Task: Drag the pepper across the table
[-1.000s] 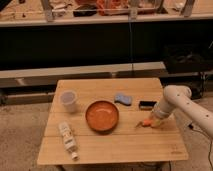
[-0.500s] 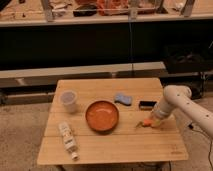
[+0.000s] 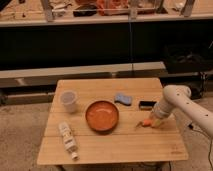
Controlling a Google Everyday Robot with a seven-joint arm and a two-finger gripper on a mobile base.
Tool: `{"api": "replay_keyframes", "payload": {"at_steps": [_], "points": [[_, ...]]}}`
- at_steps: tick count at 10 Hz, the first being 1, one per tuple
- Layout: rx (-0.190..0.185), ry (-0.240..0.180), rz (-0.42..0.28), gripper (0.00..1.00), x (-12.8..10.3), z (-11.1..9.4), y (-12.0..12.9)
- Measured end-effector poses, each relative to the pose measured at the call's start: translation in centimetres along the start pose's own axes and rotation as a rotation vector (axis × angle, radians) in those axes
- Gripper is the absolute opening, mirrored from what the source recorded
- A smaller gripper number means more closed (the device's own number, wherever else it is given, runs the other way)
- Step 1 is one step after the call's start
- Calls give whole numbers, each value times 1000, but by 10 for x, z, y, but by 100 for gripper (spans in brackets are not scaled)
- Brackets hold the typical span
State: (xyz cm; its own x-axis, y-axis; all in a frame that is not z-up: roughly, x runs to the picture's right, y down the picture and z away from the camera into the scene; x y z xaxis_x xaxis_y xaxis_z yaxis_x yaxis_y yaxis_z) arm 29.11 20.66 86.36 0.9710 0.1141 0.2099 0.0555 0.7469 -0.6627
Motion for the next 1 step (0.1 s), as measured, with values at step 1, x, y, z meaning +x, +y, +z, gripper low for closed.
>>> {"api": "replay_keyframes", "payload": {"at_steps": [1], "points": [[0,0,-1,0,0,0,0]]}}
